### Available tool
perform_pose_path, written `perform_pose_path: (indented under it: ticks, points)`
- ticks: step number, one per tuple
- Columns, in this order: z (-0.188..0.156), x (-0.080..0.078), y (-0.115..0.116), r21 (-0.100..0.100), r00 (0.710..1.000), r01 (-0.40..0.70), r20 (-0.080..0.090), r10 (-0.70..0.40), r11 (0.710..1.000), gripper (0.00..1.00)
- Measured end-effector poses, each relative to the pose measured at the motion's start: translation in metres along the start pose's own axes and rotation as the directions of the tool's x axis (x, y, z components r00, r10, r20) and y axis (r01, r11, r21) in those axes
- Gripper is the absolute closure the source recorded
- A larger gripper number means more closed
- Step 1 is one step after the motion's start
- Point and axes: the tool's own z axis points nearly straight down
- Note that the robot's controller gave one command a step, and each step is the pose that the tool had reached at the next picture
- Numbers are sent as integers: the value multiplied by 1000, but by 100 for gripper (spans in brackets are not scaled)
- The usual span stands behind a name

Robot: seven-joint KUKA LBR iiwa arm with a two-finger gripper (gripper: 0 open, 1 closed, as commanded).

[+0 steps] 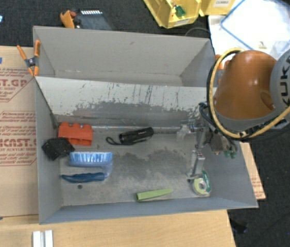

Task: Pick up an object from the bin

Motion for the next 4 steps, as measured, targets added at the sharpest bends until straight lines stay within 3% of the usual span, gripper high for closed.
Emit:
perform_pose_path:
  ticks: [1,2,3,4]
  points:
    - [-4,-2,0,1,1000,1,8,-1,1000,0]
    - [63,-33,19,-1,996,-85,14,85,996,0]
    - [64,-68,57,3,997,82,13,-82,997,0]
    - [108,-83,74,2,992,127,12,-127,992,0]
